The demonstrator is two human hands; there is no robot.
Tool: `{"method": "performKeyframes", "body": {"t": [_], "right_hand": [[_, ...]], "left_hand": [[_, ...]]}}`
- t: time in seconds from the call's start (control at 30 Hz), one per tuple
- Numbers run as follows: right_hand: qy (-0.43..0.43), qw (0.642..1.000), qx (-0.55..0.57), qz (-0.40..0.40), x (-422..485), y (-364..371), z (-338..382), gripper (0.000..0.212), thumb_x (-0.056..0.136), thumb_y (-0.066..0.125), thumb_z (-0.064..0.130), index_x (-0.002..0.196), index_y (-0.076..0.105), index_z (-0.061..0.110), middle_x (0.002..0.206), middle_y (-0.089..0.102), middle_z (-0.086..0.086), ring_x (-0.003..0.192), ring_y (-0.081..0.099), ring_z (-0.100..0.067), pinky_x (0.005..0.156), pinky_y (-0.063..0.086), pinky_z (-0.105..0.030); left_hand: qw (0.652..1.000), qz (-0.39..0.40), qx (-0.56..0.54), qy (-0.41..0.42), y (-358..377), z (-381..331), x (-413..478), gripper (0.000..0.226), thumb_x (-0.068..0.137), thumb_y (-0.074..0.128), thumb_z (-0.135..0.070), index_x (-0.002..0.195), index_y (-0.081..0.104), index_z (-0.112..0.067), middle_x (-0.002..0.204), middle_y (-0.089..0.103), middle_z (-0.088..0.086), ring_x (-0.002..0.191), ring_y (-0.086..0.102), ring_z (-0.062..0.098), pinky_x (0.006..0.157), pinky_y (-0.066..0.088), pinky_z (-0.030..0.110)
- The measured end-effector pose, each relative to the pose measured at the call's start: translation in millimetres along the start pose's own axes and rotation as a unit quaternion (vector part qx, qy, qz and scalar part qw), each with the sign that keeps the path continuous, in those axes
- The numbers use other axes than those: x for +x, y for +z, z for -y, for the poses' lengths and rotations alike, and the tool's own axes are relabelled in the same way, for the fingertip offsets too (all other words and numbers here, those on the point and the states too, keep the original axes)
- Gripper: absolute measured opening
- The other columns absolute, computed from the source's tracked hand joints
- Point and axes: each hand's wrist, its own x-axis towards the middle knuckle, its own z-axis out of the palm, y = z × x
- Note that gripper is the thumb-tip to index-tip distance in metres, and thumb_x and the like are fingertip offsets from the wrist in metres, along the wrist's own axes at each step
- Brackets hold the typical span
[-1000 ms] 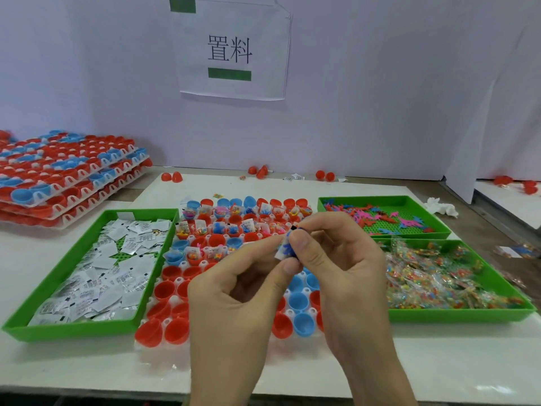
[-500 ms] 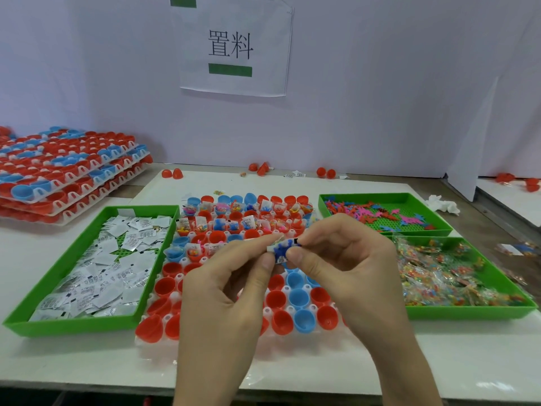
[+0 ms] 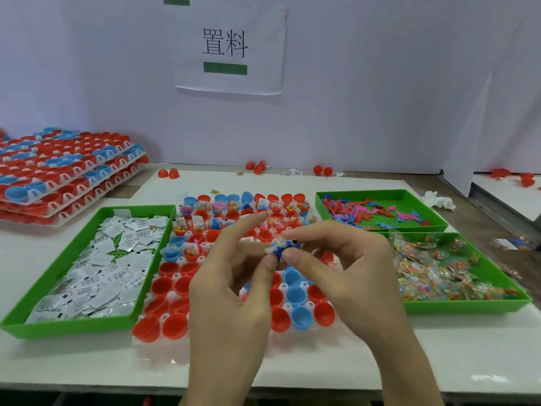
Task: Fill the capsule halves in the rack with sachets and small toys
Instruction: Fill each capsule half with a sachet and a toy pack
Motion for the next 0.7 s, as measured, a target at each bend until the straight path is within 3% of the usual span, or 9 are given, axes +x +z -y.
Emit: {"method": "performKeyframes", "body": {"t": [0.13, 0.27, 0.43, 0.6, 0.7], "right_hand": [[-0.001, 0.993, -0.103, -0.059, 1, -22, -13, 0.032, 0.075, 0.085, 0.011, 0.084, 0.076, 0.040, 0.075, 0.071, 0.020, 0.072, 0.064, -0.008, 0.067, 0.046, -0.010], [0.067, 0.967, -0.238, -0.068, 0, -38, -37, 0.025, 0.074, 0.085, 0.014, 0.078, 0.077, 0.037, 0.071, 0.065, 0.032, 0.073, 0.059, -0.004, 0.066, 0.039, -0.006], [0.130, 0.956, -0.259, -0.044, 0, -28, -60, 0.024, 0.074, 0.084, 0.015, 0.072, 0.075, 0.037, 0.075, 0.071, 0.024, 0.074, 0.057, -0.006, 0.067, 0.043, -0.013], [0.140, 0.952, -0.271, -0.027, 0, -22, -66, 0.023, 0.073, 0.084, 0.017, 0.069, 0.074, 0.037, 0.068, 0.067, 0.028, 0.075, 0.059, -0.001, 0.082, 0.046, -0.029], [0.140, 0.951, -0.274, -0.023, 1, -22, -68, 0.021, 0.074, 0.084, 0.013, 0.072, 0.076, 0.033, 0.067, 0.066, 0.026, 0.074, 0.058, 0.004, 0.069, 0.040, -0.008]], "left_hand": [[0.999, 0.036, 0.014, -0.032, 5, -2, -1, 0.050, 0.091, 0.066, -0.003, 0.121, 0.059, -0.042, 0.094, 0.073, -0.022, 0.093, 0.069, -0.001, 0.082, 0.054, 0.014], [0.998, 0.027, 0.042, -0.030, 4, -1, 0, 0.042, 0.091, 0.067, -0.009, 0.116, 0.061, -0.043, 0.093, 0.071, -0.027, 0.093, 0.067, -0.003, 0.079, 0.052, 0.011], [0.999, 0.015, 0.045, -0.021, 3, -2, 1, 0.036, 0.091, 0.065, -0.010, 0.105, 0.064, -0.042, 0.090, 0.072, -0.025, 0.091, 0.067, -0.003, 0.075, 0.048, 0.007], [0.999, 0.012, 0.045, -0.013, 1, -2, 2, 0.036, 0.091, 0.064, -0.008, 0.101, 0.065, -0.042, 0.088, 0.072, -0.021, 0.089, 0.068, 0.001, 0.074, 0.050, 0.011], [0.999, 0.005, 0.039, -0.012, -1, -1, 2, 0.034, 0.091, 0.063, -0.008, 0.101, 0.066, -0.040, 0.088, 0.072, -0.019, 0.087, 0.068, 0.003, 0.073, 0.053, 0.013]]}}
